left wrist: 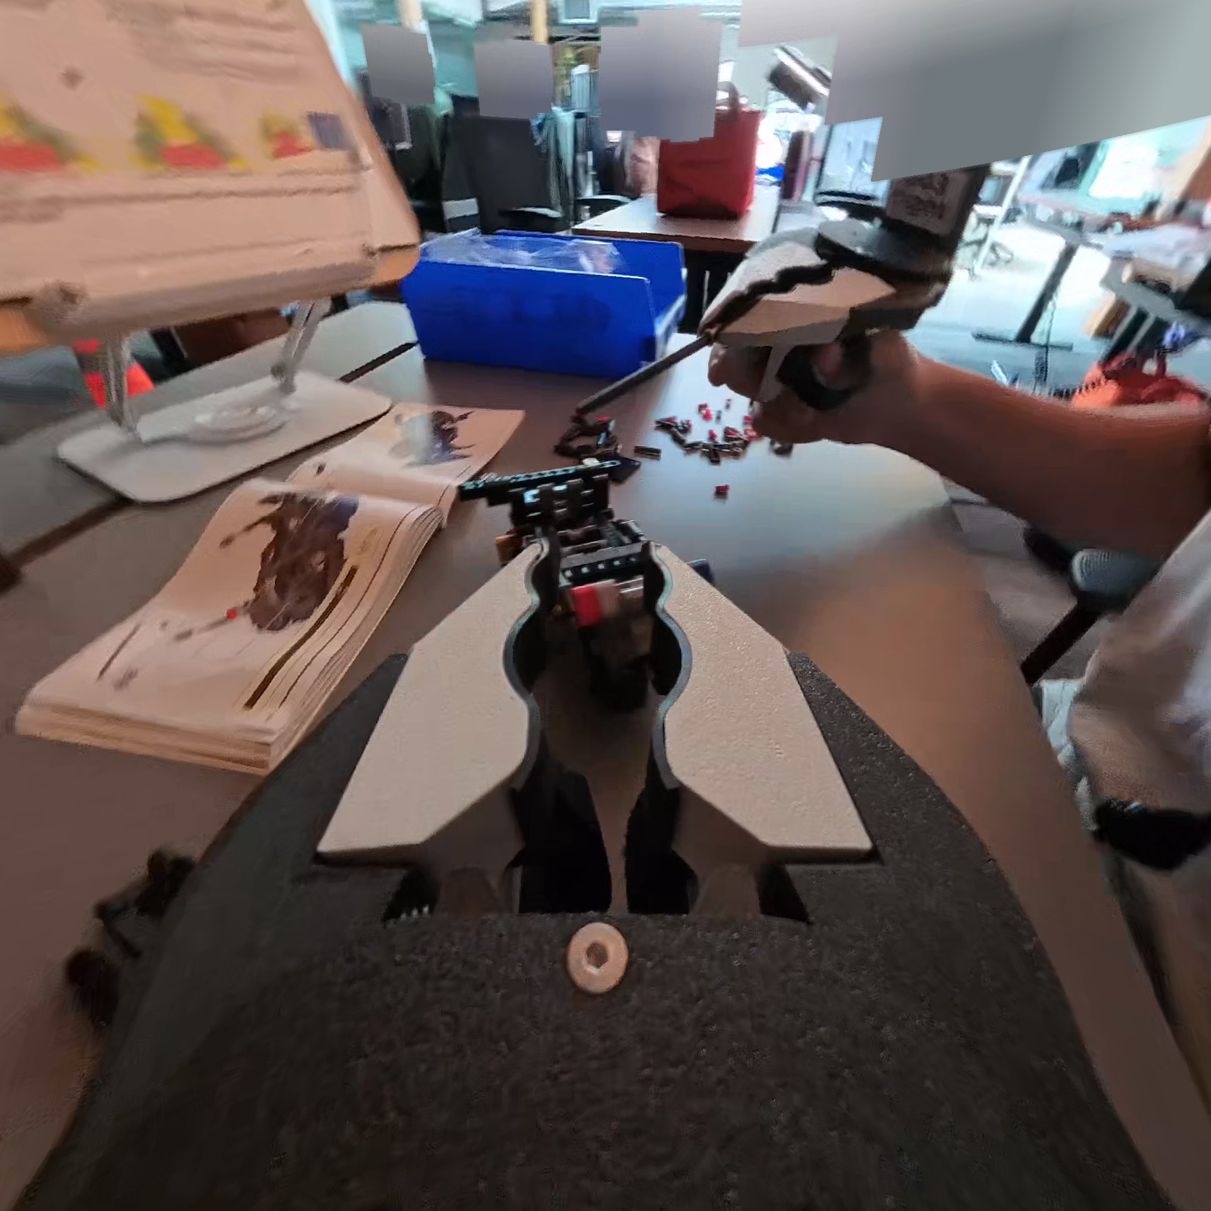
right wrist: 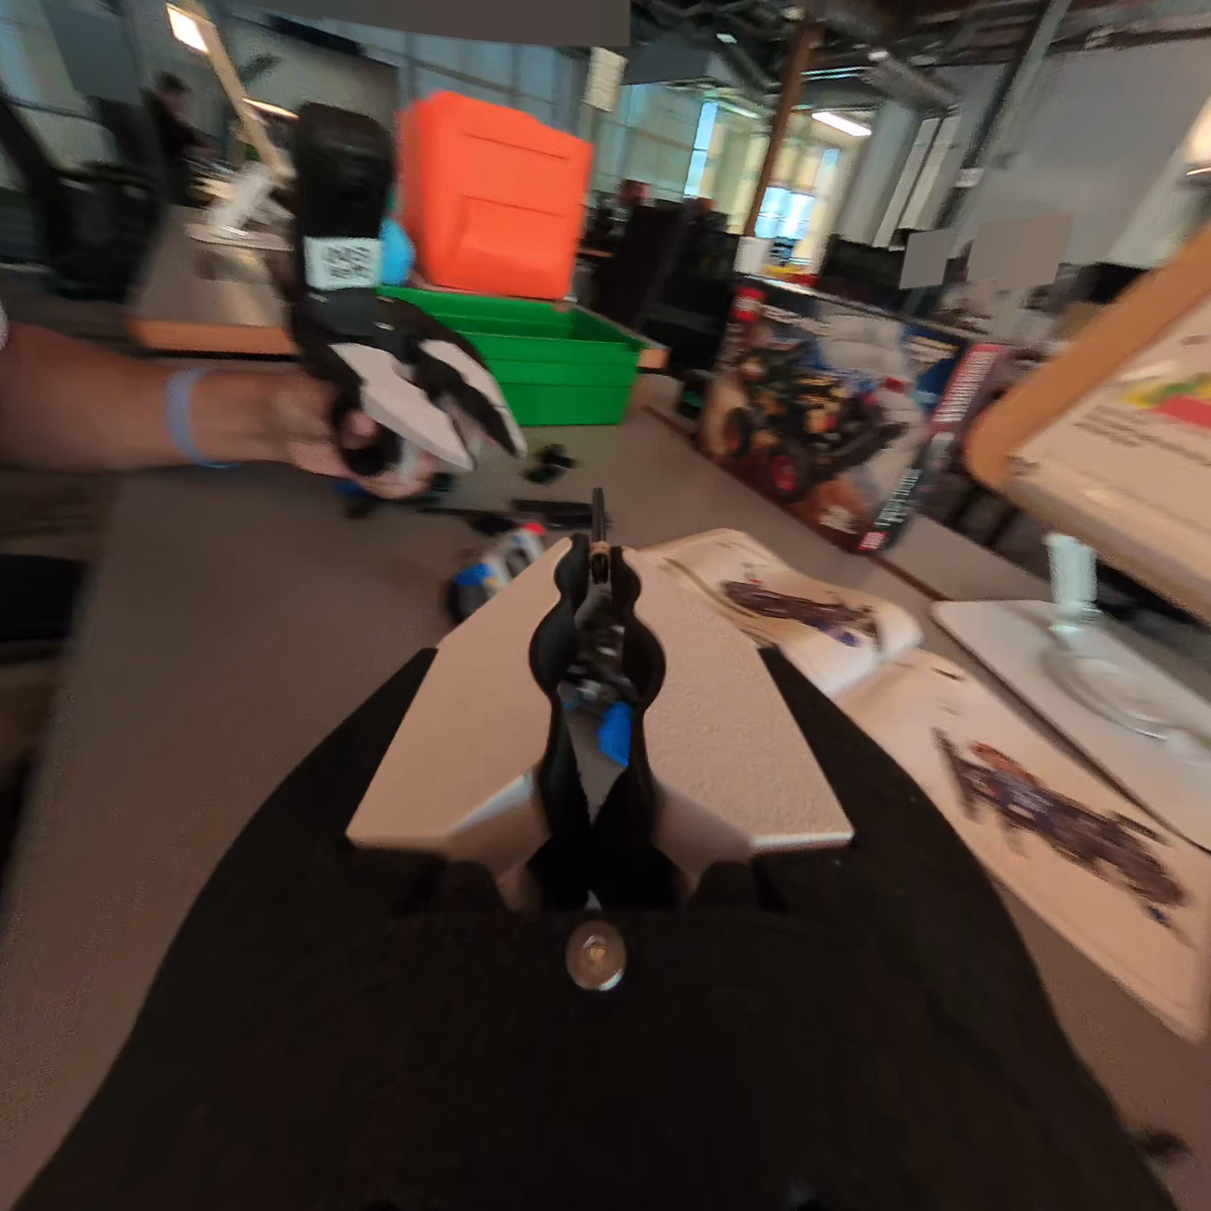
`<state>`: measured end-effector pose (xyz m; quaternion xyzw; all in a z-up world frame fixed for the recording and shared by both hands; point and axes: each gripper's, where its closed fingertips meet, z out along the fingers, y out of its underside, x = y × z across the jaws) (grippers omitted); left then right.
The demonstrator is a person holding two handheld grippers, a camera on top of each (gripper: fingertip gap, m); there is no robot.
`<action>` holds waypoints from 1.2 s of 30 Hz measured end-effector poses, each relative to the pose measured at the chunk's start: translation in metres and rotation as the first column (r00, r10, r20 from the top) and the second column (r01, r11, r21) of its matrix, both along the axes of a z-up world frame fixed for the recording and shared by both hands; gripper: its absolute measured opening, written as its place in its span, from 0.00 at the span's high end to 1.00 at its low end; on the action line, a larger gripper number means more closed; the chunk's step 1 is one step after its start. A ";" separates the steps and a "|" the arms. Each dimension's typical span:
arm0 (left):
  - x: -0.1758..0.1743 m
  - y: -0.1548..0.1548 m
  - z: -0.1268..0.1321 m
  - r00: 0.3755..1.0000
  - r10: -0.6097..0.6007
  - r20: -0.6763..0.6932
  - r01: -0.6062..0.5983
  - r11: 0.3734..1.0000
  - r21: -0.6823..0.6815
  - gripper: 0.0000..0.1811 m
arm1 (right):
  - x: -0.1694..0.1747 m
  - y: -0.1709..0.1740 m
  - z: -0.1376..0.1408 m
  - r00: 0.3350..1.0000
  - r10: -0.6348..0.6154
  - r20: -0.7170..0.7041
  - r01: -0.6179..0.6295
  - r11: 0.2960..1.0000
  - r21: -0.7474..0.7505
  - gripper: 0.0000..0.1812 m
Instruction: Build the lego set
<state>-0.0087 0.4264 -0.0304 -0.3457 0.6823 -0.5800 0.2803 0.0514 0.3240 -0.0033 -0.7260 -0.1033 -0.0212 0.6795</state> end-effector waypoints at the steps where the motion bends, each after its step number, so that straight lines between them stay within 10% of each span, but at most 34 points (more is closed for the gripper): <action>1: 0.004 0.008 -0.002 0.999 0.024 -0.028 -0.025 0.999 -0.035 0.87 | 0.017 0.002 -0.003 0.998 -0.062 0.027 0.062 0.998 0.004 0.97; 12: 0.022 0.055 -0.025 0.961 0.235 -0.148 -0.234 0.972 0.023 0.87 | 0.071 0.014 -0.039 0.930 -0.331 0.161 0.343 0.938 -0.050 0.97; 36: 0.009 0.023 -0.023 0.989 0.068 -0.134 -0.070 0.998 -0.005 0.89 | 0.026 0.003 -0.022 0.901 -0.306 0.309 0.306 0.951 0.049 0.97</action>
